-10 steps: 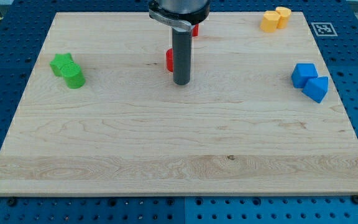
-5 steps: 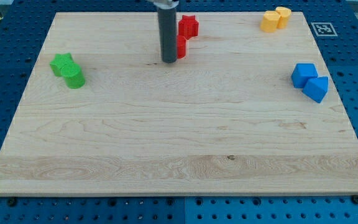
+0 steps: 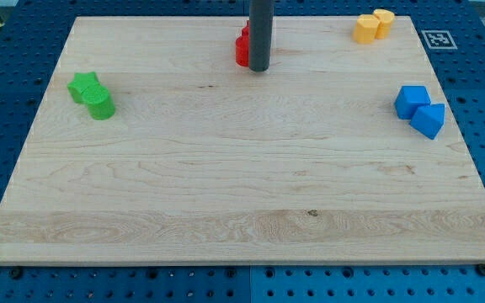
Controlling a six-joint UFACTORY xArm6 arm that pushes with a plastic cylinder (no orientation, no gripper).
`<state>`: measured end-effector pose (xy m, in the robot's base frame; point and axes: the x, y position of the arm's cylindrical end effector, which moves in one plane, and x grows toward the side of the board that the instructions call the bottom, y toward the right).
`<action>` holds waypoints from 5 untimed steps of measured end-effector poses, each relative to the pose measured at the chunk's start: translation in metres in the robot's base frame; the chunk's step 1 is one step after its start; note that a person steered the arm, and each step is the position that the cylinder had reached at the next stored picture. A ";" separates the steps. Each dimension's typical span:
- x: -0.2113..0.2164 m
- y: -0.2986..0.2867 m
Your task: Slide the red circle to the red star
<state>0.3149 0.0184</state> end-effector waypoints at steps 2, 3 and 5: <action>-0.004 -0.011; -0.020 -0.011; 0.005 -0.012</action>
